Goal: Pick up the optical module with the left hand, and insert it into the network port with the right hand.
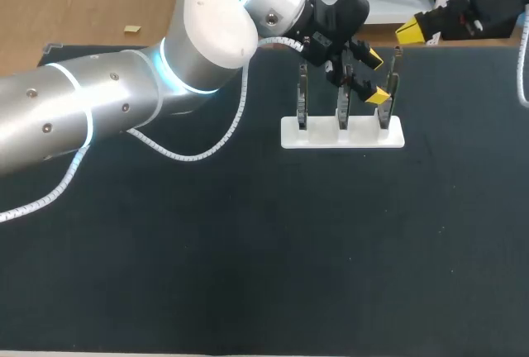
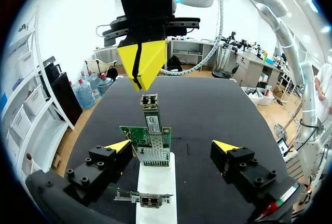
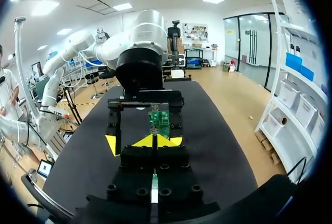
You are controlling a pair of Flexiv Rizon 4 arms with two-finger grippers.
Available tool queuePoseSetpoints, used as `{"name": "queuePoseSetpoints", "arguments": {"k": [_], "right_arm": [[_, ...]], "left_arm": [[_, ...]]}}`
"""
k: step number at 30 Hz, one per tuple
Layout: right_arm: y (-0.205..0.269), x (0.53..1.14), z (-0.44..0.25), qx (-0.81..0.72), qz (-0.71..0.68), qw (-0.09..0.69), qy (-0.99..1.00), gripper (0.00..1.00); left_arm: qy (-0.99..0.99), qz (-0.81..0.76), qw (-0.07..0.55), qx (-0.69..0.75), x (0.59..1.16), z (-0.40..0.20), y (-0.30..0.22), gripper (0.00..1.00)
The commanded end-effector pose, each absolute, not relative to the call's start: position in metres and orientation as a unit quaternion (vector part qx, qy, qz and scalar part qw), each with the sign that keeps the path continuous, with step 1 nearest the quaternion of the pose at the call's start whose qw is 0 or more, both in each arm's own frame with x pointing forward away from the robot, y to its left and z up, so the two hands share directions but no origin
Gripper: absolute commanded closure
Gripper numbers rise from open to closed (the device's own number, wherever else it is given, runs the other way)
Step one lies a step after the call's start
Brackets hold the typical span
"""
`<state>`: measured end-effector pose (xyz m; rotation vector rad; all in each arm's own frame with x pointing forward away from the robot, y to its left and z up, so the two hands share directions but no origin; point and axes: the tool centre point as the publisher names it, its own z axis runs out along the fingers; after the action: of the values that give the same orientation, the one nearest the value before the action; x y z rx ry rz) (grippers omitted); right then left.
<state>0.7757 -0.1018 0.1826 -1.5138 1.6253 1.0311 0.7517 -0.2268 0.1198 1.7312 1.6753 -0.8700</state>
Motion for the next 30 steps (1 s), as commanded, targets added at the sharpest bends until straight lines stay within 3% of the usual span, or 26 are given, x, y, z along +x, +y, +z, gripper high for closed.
{"name": "queuePoseSetpoints", "arguments": {"k": [1,30], "right_arm": [[-0.099,0.776,0.182,-0.585,0.395,0.337,0.623,1.0],[-0.098,0.773,0.156,-0.574,0.403,0.305,0.645,1.0]], "left_arm": [[0.627,-0.325,0.283,0.649,0.754,0.121,-0.228,0.0],[0.627,-0.325,0.283,0.649,0.754,0.121,-0.228,0.0]]}}
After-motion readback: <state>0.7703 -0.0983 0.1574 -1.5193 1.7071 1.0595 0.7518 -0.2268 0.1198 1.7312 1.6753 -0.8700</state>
